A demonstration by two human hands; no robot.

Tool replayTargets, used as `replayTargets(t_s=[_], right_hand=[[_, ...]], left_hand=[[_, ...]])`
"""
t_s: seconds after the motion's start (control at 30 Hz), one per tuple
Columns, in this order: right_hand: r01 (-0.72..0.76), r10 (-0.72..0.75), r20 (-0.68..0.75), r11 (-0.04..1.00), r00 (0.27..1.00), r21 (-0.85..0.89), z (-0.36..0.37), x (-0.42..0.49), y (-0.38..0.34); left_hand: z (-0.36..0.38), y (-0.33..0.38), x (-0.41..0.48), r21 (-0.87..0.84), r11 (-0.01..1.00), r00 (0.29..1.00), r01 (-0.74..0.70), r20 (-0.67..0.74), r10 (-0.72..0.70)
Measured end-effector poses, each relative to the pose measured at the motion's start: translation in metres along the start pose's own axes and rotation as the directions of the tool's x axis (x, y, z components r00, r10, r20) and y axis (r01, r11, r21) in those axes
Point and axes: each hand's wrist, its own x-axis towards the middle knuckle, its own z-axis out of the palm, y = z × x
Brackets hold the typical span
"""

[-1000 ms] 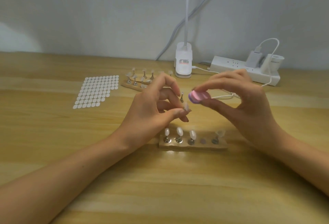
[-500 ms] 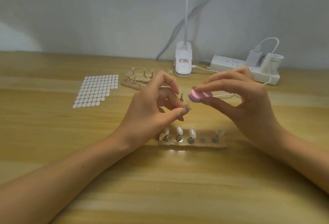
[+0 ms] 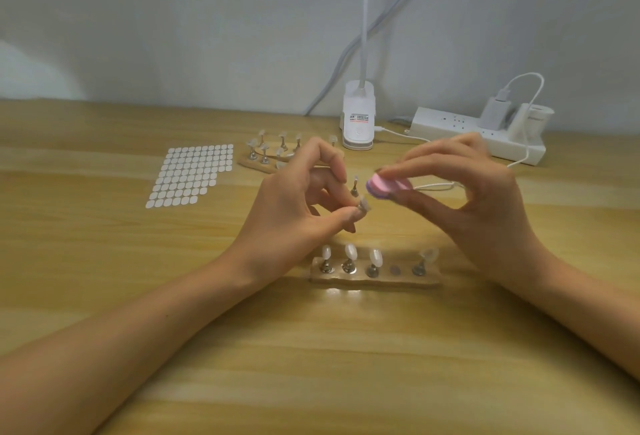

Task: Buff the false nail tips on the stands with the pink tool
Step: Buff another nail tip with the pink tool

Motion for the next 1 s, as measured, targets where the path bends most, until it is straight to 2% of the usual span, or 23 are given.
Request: replayTargets(t_s=[0.07,0.2,0.3,0.43,0.53,0.67,0.8,0.87,0.93,1.0], right_hand=[[0.036,-0.037,0.052,0.999,0.998,0.013,0.005,-0.0019,-0.0019],[-0.093,0.092,-0.025,0.996,0.995,-0.009,-0.0005,-0.0007,0.0059],[0.033,-0.033,0.013,0.999,0.999,-0.013,0.0028,-0.0022,0.0027],[-0.082,0.082,-0.024,0.996,0.996,-0.019,0.0008,-0.0012,0.0051],[0.032,-0.032,0.029,0.999,0.999,-0.014,0.0028,-0.0014,0.0021],[-0.063,0.062,-0.005,0.998,0.998,-0.031,0.0017,-0.0012,0.0046],[0.093,-0.09,0.031,0.988,0.995,-0.125,0.0056,-0.0035,-0.0018],[0.039,-0.04,-0.004,0.983,0.999,-0.182,0.0046,-0.0035,-0.0003],[-0.001,-0.003,-0.031,0.989,1.0,-0.145,-0.0003,-0.0013,0.0012],[0.067,-0.065,0.029,0.993,0.997,-0.1,-0.0002,0.0,-0.0008]], left_hand=[[0.0001,0.0001,0.0001,0.004,1.0,1.0,-0.004,0.003,0.004],[0.0004,0.0003,0.0001,0.001,1.0,1.0,0.011,0.008,-0.011],[0.0008,0.0004,0.0001,0.011,1.0,1.0,0.002,0.027,-0.002],[0.0005,0.0013,0.0002,0.023,1.0,1.0,0.003,0.026,-0.004],[0.0004,0.0004,0.0008,0.013,1.0,1.0,0.007,0.026,-0.007],[0.0001,0.0005,-0.0002,0.014,1.0,0.999,0.015,0.038,-0.016],[0.0012,0.0006,-0.0003,-0.01,1.0,0.999,0.01,0.04,-0.01],[0.0007,0.0001,0.0002,0.0,1.0,0.999,0.011,0.038,-0.011],[0.0005,-0.0001,0.0003,0.0,1.0,1.0,0.007,0.028,-0.007],[0.0001,0.0004,0.0009,-0.013,1.0,1.0,0.003,0.026,-0.003]])
